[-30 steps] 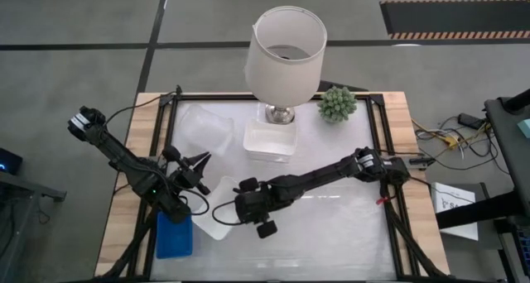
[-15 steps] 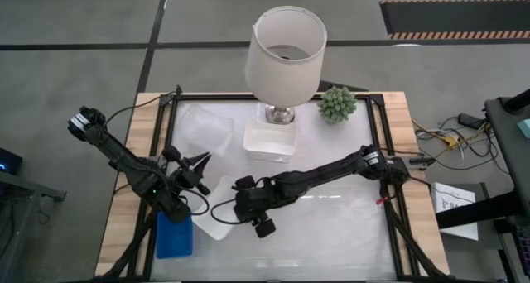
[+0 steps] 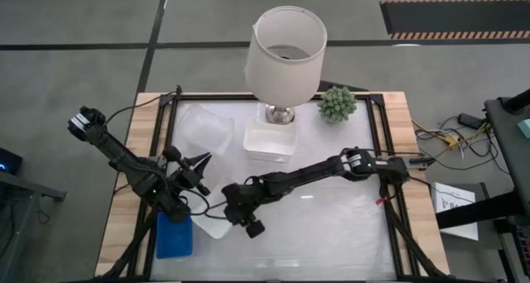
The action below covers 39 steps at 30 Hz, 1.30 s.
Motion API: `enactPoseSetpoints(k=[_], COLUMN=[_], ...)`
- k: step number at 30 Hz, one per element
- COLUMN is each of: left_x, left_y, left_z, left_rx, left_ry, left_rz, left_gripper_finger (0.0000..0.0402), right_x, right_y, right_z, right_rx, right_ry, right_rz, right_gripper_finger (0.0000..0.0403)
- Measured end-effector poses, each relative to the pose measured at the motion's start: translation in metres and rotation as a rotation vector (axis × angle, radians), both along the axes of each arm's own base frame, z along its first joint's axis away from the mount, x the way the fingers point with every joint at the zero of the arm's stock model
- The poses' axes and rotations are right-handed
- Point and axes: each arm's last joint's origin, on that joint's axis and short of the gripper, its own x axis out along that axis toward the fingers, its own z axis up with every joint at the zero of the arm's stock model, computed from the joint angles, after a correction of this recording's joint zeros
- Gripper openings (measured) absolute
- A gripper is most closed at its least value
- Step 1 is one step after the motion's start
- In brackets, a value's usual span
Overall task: Stack baskets by color
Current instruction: Stack the white bin into the upper middle white bin
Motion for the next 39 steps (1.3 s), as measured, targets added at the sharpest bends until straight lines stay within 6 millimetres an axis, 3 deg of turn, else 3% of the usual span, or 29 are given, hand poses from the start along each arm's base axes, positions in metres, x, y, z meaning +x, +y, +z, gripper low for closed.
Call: enactPoseSetpoints(k=[3, 7, 10, 18, 29, 34, 39], left_x=[0.000, 0.000, 0.000, 0.000, 0.000, 0.000, 0.000], left_y=[0.000, 0.000, 0.000, 0.000, 0.000, 0.000, 0.000], left_z=[0.000, 0.000, 0.000, -0.001, 0.000, 0.000, 0.000], left_rx=[0.000, 0.000, 0.001, 0.002, 0.003, 0.003, 0.003], left_ry=[0.000, 0.000, 0.000, 0.001, 0.000, -0.001, -0.001], left_rz=[0.000, 0.000, 0.000, 0.001, 0.001, 0.001, 0.001], left_gripper_finger=[0.0022, 0.0022, 0.0022, 0.0022, 0.0022, 0.0022, 0.0022], right_x=[0.001, 0.001, -0.001, -0.020, -0.069, -0.083, -0.084], right_y=[-0.004, -0.002, -0.002, 0.000, 0.006, -0.016, -0.053], right_z=[-0.008, -0.008, -0.003, 0.040, 0.114, 0.133, 0.133], right_rx=[0.008, 0.000, -0.005, -0.005, -0.192, -0.296, -0.337], right_ry=[0.031, 0.026, 0.033, 0.055, 0.042, 0.022, 0.081], right_rz=[-0.012, 0.008, 0.006, -0.026, -0.375, -0.635, -0.721], right_gripper_finger=[0.0104, 0.0025, 0.0012, 0.0009, 0.0009, 0.0009, 0.0008])
